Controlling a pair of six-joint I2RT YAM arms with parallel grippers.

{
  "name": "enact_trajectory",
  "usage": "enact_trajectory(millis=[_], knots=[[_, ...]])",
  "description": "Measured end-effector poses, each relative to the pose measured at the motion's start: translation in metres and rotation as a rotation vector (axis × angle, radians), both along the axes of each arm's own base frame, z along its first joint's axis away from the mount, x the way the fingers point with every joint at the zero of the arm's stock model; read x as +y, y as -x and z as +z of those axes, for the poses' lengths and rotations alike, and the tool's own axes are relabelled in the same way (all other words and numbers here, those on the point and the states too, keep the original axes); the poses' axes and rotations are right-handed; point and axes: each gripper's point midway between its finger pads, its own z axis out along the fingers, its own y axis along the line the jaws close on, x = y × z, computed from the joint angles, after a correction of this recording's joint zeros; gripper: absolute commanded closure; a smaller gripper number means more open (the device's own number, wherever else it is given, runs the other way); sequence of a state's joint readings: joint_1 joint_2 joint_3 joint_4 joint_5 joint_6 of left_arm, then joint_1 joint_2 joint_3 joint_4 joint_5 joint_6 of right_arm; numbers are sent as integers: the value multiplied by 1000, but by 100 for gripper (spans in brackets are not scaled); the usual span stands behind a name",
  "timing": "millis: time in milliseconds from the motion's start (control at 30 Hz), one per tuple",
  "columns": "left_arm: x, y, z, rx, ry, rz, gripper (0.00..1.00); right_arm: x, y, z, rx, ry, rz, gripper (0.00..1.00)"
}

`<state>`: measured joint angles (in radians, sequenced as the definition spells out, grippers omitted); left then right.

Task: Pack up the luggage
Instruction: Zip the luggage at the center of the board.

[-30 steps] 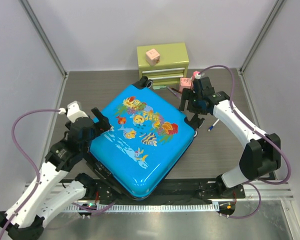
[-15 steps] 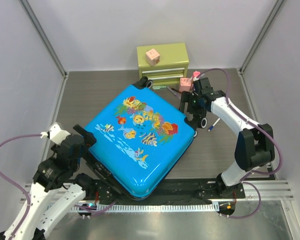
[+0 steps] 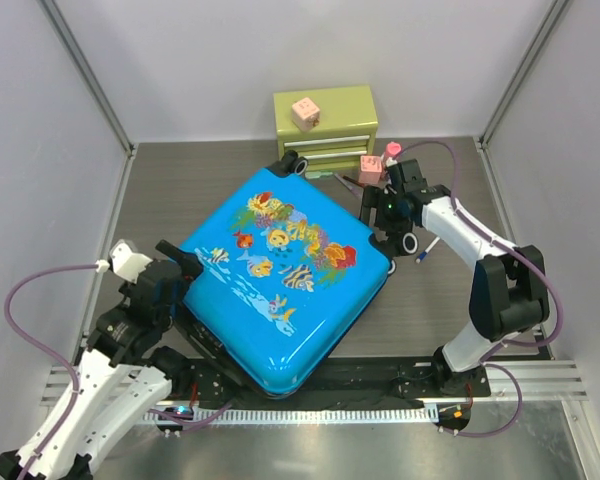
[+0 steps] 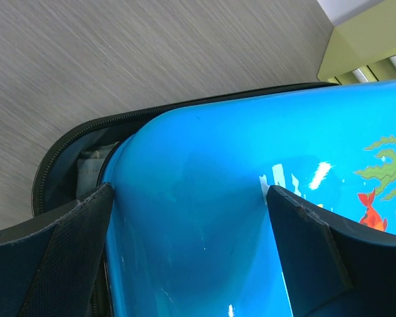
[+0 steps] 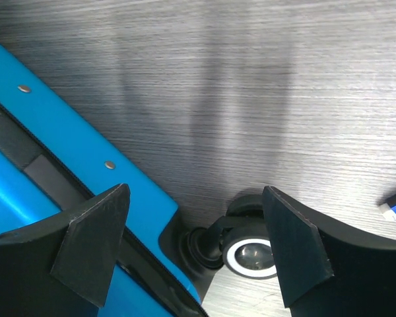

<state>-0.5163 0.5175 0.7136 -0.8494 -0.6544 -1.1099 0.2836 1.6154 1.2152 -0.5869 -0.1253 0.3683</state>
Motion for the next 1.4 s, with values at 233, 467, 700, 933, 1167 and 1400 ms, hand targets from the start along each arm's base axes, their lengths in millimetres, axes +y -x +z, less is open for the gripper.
enact_trajectory(millis=[233, 467, 700, 933, 1167, 1400], knots=[[-4, -22, -2, 9, -55, 13, 4, -14, 16, -9, -11, 6, -25, 15], [-8, -57, 0, 11, -84, 26, 4, -25, 40, -9, -34, 7, -53, 15], [-2, -97, -4, 33, -105, 28, 5, -17, 67, -8, -64, -2, -61, 15], [5, -130, -1, 100, -171, -33, 5, -8, 91, -12, -101, 43, -74, 12], [-22, -142, 48, 33, -162, -187, 0, -25, 101, 0, -99, 150, -119, 9], [5, -98, 94, -53, -201, -147, 0, -46, 90, 59, -190, 90, -177, 8]])
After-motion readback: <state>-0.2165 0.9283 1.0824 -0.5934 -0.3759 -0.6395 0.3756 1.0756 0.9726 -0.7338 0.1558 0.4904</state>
